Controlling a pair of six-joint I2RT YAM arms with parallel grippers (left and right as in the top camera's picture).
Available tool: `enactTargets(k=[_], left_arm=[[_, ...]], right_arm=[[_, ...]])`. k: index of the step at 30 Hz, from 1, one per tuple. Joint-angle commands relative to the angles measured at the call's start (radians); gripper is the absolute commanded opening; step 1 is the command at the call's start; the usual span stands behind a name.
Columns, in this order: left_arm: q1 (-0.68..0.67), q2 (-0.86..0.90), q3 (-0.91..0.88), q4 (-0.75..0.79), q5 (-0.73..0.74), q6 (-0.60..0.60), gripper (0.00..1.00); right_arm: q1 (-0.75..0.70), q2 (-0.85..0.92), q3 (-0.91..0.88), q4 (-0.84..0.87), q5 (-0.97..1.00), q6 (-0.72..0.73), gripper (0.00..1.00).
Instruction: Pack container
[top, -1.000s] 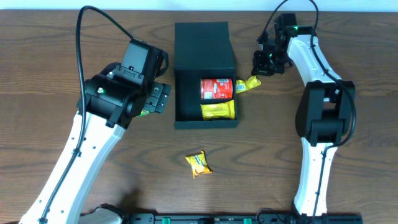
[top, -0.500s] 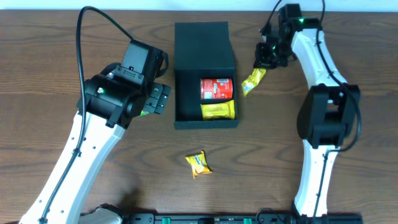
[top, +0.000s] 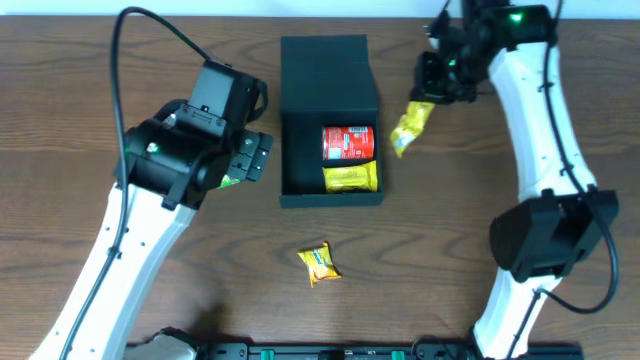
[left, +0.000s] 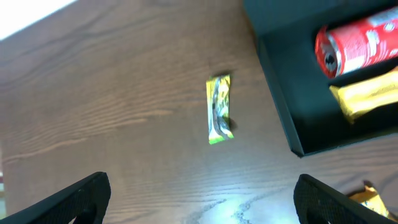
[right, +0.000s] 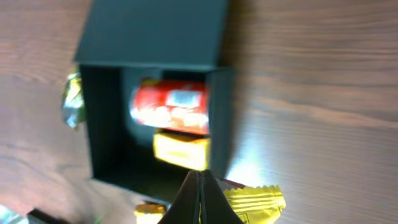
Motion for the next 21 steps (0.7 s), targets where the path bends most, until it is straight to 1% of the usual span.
enactTargets(k=[1, 3, 6, 10, 12, 15, 21], left_arm=[[0.003, -0.058, 0.033, -0.007, -0.053, -0.001, 0.95], [0.003, -0.082, 0.033, -0.014, -0.095, -0.001, 0.95], [0.003, -0.111, 0.033, -0.036, -0.142, 0.0, 0.95], [0.003, -0.133, 0.032, -0.068, -0.158, -0.001, 0.95], [0.003, -0.14, 0.032, -0.07, -0.158, -0.001, 0.95], [0.003, -0.14, 0.032, -0.07, -0.158, -0.001, 0.95], [0.003, -0.14, 0.032, -0.075, -0.158, -0.001, 0.95]], right_arm=[[0.101, -0.007, 0.016, 0.021, 0.016, 0.085, 0.02], [0.167, -0.006, 0.016, 0.065, 0.062, 0.067, 0.02], [0.269, -0.005, 0.016, 0.128, 0.181, 0.035, 0.02], [0.368, 0.003, 0.016, 0.168, 0.233, -0.016, 0.01], [0.398, 0.016, 0.016, 0.18, 0.24, -0.08, 0.01], [0.427, 0.05, 0.016, 0.185, 0.257, -0.14, 0.01], [0.432, 0.132, 0.016, 0.219, 0.256, -0.187, 0.01]])
